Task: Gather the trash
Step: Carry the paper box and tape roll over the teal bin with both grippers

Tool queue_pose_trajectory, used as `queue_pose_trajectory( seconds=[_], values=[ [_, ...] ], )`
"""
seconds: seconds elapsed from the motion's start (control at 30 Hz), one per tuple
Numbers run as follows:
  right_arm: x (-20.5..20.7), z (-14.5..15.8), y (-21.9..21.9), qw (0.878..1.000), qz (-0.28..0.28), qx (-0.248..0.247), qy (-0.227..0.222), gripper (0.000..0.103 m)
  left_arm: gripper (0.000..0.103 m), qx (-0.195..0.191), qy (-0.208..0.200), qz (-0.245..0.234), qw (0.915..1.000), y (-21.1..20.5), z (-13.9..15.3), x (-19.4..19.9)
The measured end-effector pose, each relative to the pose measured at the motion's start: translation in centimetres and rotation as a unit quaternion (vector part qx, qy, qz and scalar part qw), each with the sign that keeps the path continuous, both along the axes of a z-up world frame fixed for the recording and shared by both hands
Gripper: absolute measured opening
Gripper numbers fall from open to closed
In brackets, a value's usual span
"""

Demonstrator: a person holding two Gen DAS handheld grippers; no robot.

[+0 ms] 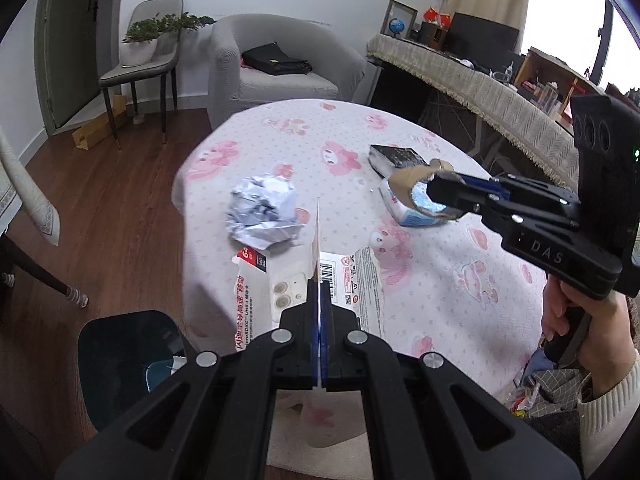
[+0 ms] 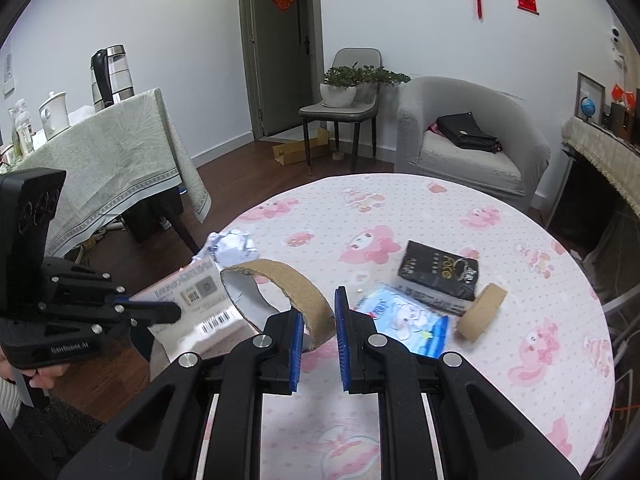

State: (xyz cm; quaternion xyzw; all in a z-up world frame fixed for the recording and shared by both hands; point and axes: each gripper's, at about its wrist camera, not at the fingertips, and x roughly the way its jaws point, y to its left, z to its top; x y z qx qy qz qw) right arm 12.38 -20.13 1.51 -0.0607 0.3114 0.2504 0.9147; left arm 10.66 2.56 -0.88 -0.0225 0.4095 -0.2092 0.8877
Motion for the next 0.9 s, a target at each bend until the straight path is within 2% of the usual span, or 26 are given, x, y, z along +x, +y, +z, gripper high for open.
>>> queue_pose_trajectory(
  seconds=[0.37,0.9],
  values=[
    [0.1,0.2,2.8,1.000,0.018,0.002,0.002,0.015,0.001,0.011,-0.005,0.020,0.9997,2.8,0.0,-0.8],
    [0.0,-0.1,11.0,0.997,0.072,-0.002,0.007,0.015,0.001,0.031,0.006,0.082,0.9962,10.6,-1.7,-1.5]
  ],
)
